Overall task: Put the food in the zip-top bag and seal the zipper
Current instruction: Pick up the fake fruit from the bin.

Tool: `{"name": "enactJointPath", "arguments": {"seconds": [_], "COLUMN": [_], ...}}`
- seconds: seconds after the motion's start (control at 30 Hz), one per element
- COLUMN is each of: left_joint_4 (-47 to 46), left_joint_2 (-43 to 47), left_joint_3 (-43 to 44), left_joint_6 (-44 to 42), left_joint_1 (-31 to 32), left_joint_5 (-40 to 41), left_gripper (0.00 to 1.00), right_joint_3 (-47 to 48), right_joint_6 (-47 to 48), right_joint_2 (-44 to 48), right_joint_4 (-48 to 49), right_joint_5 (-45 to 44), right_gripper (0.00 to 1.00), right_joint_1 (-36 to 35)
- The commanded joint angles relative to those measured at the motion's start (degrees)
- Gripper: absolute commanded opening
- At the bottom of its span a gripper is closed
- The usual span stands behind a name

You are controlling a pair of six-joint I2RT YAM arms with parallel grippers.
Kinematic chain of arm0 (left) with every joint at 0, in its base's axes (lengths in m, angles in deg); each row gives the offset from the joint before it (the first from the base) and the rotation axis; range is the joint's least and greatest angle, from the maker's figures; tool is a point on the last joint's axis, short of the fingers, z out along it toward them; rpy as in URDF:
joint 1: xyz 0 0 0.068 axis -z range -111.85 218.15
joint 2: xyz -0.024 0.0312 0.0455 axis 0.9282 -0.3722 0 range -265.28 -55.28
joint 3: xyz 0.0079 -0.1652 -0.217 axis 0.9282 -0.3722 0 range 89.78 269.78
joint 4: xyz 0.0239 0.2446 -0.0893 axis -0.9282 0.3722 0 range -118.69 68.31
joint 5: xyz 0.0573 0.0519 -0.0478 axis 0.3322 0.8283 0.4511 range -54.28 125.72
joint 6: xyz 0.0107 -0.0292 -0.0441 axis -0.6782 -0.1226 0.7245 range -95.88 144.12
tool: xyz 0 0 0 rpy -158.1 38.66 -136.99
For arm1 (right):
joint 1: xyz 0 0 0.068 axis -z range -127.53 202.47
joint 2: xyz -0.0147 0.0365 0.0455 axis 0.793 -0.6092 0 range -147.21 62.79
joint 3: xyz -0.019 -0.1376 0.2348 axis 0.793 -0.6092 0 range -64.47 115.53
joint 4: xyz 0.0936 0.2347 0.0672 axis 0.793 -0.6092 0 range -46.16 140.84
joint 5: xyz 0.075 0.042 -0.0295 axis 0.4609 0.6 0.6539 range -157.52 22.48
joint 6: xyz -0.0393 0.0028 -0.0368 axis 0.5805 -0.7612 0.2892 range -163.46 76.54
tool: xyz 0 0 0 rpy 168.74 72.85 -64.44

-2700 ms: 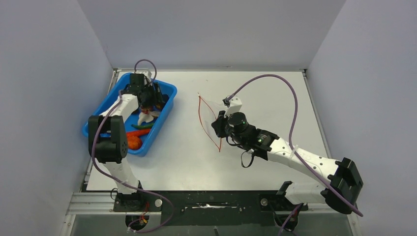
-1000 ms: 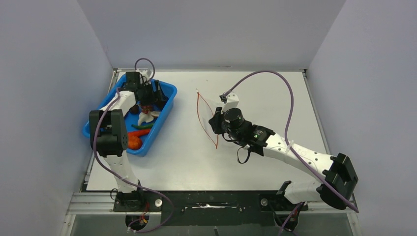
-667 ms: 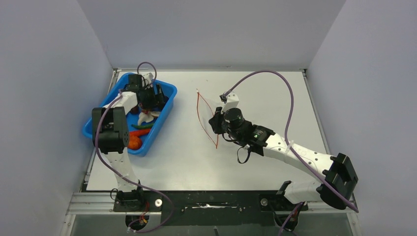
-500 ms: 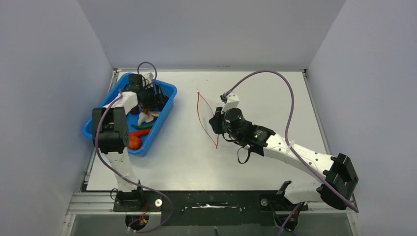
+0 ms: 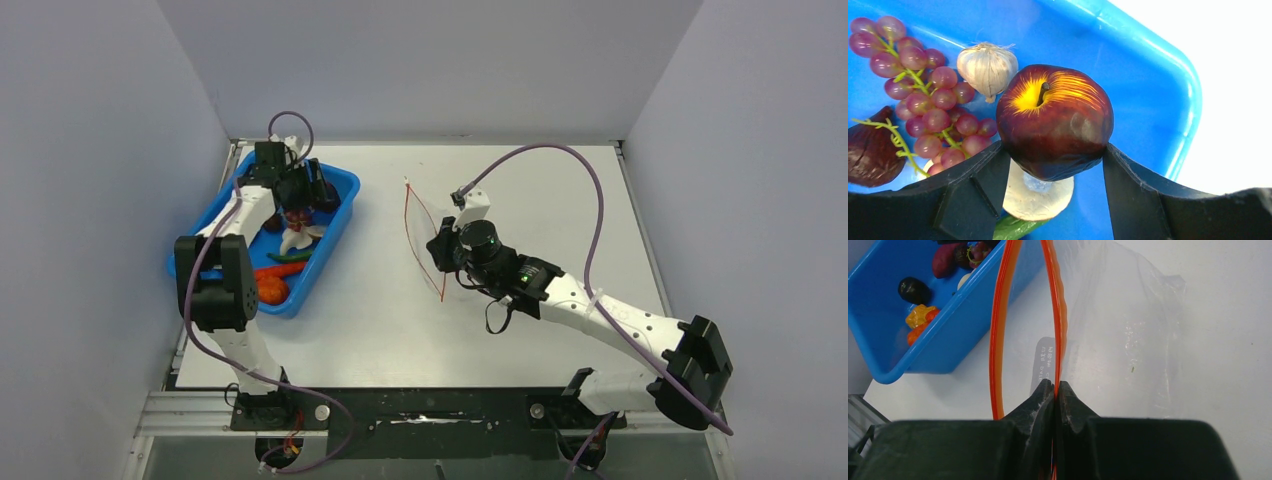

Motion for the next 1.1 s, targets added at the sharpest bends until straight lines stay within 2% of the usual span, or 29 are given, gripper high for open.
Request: {"name": "enactJointPath", "arguments": {"seconds": [0.0,0.27,0.43,0.67,0.8,0.97,1.07], "left_joint_4": [0.72,-0.30,-1.62,-4.35,-3.22,-7.09,-13.06], "left_joint_2": [5.68,16.13,23.35,32.55,36.90,41.13,43.44], "left_joint_3": [-1.30,-6.30,-10.72,-17.10,-17.73,-19.80,-22.25], "left_joint_6": [0.67,2.42,3.68,4.58,5.44,10.68,16.18], "left_joint_1": [0.46,0.97,1.16,2.12,4.16,6.81,9.43], "left_joint_5": [3.41,5.28,2.85,-7.57,-12.39,-23.36,-27.65], "left_gripper": [0.35,0.29,0.24,0.22,0.21,0.20,0.17], "right_joint_3": [0.75,2.40,3.12,3.88,5.05,6.06,6.60], "right_joint_6": [0.17,0.93,0.70,0.43,0.26,0.08,0.17], "right_joint_2": [1.74,1.22,0.59,-1.21,-2.60,-4.42,-5.17], "right_joint_4": [2.58,-0.41,0.15,0.37,0.02,0.51,0.92], "right_joint_5": [-1.38,-3.81,-2.62,-2.96,-2.39,-1.83,-1.14], "right_gripper": [0.00,0.00,0.00,0.00,0.00,0.00,0.00], "right_joint_1": [0.29,0.69,0.84,1.16,1.42,1.68,1.73]}}
